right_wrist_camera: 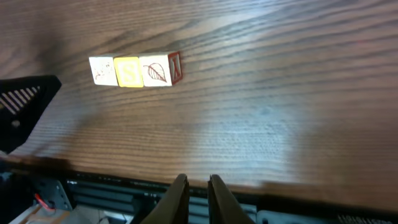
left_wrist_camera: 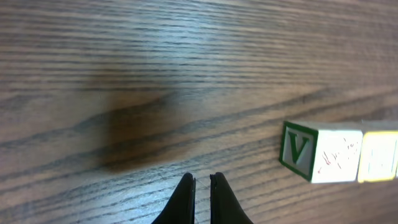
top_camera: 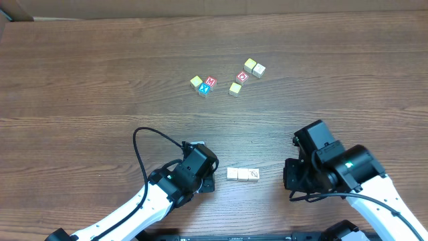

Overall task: Flip 3 blocks
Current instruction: 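Move the right gripper left to the right end of the block row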

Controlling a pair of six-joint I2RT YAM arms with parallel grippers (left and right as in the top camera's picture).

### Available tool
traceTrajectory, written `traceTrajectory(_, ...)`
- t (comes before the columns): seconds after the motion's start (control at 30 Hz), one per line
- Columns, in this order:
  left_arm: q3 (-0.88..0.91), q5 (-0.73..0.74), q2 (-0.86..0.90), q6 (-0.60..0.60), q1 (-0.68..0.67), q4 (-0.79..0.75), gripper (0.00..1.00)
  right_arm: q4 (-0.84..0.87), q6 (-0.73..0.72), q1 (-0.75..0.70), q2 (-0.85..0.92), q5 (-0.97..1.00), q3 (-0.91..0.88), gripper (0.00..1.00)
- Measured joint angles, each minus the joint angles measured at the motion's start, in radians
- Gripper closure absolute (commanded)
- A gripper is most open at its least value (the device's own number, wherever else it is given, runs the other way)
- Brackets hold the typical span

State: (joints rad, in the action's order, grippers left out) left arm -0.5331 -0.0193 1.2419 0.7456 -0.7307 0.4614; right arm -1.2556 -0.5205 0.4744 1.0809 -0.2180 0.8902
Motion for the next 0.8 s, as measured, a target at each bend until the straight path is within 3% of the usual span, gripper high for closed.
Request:
traceTrajectory(0.3,0.001,0.008,0.0,-0.097,0.0,-0.013,0.96,0.248,-0.095,0.045,0.124,-0.049,-0.171,0.92)
traceTrajectory(0.8,0.001,0.034,0.0,-0.152,0.0,-0.043,0.96,0.482,-0.122,0.044,0.38,-0.034,-0.182,0.93)
